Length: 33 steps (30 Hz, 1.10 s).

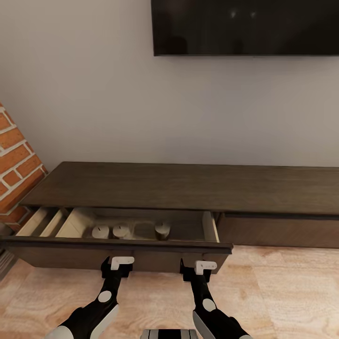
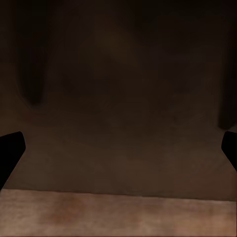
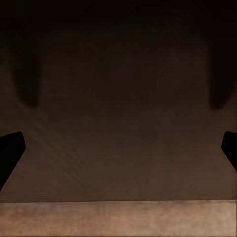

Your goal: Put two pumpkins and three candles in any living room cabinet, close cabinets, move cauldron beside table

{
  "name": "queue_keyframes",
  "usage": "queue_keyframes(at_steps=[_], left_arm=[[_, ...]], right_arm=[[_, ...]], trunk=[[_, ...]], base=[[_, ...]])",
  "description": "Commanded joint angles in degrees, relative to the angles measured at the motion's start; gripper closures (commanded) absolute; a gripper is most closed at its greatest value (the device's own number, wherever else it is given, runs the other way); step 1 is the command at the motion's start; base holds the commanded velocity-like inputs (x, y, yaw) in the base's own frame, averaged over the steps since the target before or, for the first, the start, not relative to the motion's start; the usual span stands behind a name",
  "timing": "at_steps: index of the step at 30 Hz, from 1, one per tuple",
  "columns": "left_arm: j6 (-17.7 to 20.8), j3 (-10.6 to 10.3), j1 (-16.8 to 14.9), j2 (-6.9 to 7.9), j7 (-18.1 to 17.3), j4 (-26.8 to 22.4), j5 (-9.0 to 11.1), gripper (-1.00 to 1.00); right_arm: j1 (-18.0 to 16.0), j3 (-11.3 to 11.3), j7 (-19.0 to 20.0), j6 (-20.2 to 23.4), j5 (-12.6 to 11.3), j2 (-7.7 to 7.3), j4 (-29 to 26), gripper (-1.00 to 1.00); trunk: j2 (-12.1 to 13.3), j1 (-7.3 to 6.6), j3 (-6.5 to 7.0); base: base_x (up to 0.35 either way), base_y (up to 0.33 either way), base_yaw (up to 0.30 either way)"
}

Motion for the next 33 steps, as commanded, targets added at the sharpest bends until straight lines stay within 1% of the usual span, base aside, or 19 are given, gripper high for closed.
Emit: queue_keyframes(at_steps=[1,33], left_arm=[[-0.31,-0.41,-0.08,0.08,0.42,-0.04,0.48,-1.0],[-0.31,-0.41,-0.08,0.08,0.42,-0.04,0.48,-1.0]], right_arm=[[-0.07,0.48,-0.37,-0.28,-0.52,-0.04,0.03,-1.0],[-0.07,0.46,-0.37,-0.26,-0.51,-0.04,0.03,-1.0]], trunk=[[-0.02,0.01,-0.04],[-0.02,0.01,-0.04]], base=[[0.21,0.0,0.0],[0.21,0.0,0.0]])
